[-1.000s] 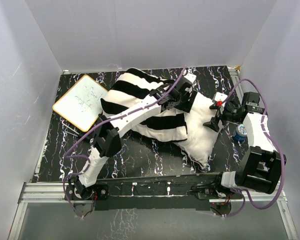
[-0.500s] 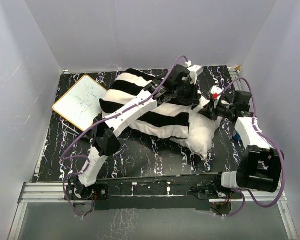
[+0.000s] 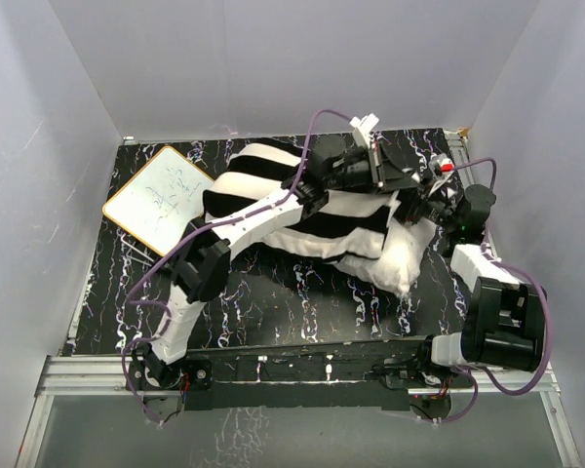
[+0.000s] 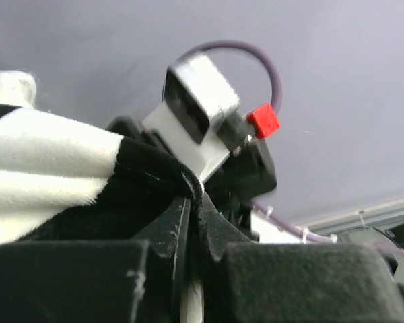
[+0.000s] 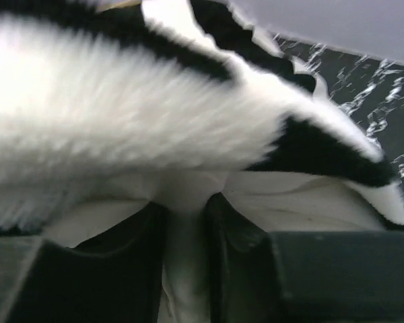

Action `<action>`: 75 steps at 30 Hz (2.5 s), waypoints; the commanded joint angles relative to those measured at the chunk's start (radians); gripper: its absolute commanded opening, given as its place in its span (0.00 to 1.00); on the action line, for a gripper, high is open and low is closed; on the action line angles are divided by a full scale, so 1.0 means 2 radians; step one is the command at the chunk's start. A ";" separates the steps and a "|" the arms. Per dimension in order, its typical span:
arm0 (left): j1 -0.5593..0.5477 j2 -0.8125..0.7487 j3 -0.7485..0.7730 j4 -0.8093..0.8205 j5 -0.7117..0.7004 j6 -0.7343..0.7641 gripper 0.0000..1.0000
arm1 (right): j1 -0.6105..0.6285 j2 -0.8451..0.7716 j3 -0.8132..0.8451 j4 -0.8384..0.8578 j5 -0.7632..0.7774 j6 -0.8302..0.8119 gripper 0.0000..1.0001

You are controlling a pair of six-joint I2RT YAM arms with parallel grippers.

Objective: Put the pillow into the pillowcase
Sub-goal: Stuff the pillow into the pillowcase.

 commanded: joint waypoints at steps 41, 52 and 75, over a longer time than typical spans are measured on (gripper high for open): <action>-0.056 0.094 0.099 0.214 0.072 -0.160 0.00 | 0.039 -0.020 -0.010 0.174 0.130 0.354 0.08; 0.016 0.086 0.019 0.220 0.039 -0.150 0.00 | 0.058 0.036 -0.033 0.013 0.004 0.146 0.08; -0.035 0.182 0.125 0.209 -0.053 -0.208 0.00 | 0.067 0.127 -0.044 0.198 0.121 0.375 0.08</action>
